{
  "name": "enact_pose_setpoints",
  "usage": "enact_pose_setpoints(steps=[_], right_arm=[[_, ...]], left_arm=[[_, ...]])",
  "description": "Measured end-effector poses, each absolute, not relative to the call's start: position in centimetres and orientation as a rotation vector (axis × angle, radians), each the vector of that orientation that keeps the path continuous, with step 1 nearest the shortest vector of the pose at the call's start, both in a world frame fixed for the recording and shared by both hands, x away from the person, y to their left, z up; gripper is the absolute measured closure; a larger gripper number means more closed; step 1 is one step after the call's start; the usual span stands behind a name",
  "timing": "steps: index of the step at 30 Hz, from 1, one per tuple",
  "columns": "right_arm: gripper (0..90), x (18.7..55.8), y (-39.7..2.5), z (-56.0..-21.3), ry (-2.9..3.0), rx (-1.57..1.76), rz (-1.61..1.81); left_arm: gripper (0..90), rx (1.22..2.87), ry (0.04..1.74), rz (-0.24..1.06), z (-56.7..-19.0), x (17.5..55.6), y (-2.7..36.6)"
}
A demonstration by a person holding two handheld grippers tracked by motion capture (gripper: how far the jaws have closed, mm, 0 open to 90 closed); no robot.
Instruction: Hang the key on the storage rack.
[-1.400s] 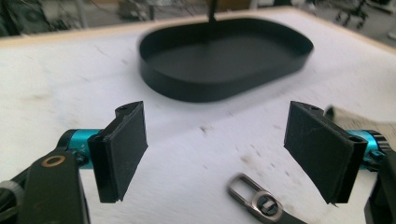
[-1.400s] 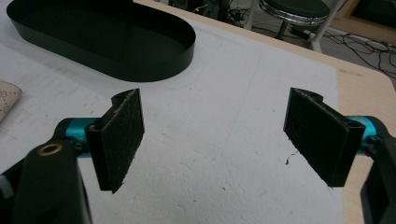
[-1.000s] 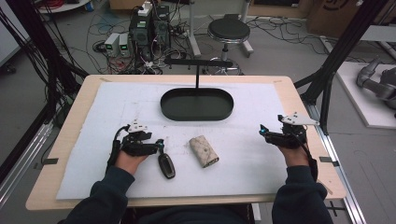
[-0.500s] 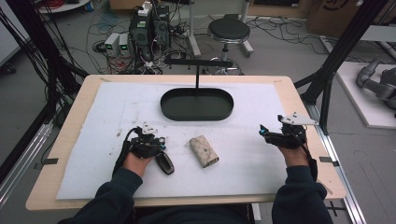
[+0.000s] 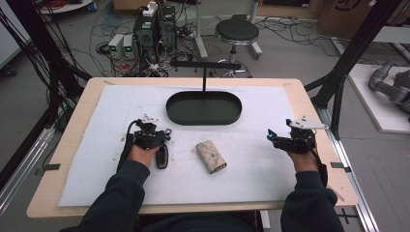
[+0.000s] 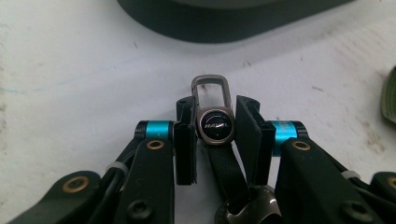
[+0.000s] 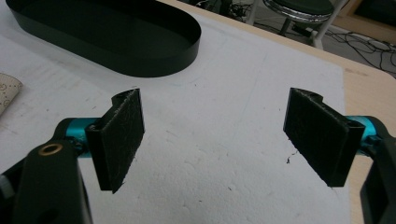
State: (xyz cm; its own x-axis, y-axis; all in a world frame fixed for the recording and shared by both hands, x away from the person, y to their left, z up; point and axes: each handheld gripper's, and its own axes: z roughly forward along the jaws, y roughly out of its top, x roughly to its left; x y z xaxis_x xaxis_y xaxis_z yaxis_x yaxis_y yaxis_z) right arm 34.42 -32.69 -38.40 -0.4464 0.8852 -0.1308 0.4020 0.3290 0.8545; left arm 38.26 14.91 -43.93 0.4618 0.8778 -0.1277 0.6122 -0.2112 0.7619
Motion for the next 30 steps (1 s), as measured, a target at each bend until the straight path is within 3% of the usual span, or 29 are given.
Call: enact_pose_setpoints(steps=[1,2,4,6,14,19,27,30], right_arm=[[20.8,34.5,-32.7,-38.4,1.999,1.128,1.037],[20.8,34.5,-32.7,-38.4,1.999,1.128,1.037],[20.8,34.5,-32.8,-38.5,1.998,1.131,1.036],[20.8,34.5,-32.8,-38.5,1.999,1.131,1.036],[20.8,34.3,-32.6,-38.3,1.996,1.12,1.04],[20.8,34.4,-32.7,-38.3,1.999,1.118,1.042],[20.8,34.3,-33.0,-38.3,1.992,1.127,1.04],[20.8,34.3,-32.8,-38.3,1.995,1.121,1.036]], left_arm=[[49.9,1.924,1.256,0.432,-43.8,38.1,14.9],[49.9,1.918,1.278,0.435,-43.6,37.8,14.8],[36.8,1.905,1.275,0.463,-43.0,36.9,14.8],[33.0,1.912,1.288,0.487,-42.6,35.8,14.8],[32.3,1.944,1.311,0.467,-44.3,33.1,14.3],[30.0,2.029,1.275,0.434,-44.1,33.2,15.1],[29.5,1.985,1.326,0.399,-44.0,33.2,17.6],[23.9,1.997,1.284,0.428,-44.3,33.3,16.8]])
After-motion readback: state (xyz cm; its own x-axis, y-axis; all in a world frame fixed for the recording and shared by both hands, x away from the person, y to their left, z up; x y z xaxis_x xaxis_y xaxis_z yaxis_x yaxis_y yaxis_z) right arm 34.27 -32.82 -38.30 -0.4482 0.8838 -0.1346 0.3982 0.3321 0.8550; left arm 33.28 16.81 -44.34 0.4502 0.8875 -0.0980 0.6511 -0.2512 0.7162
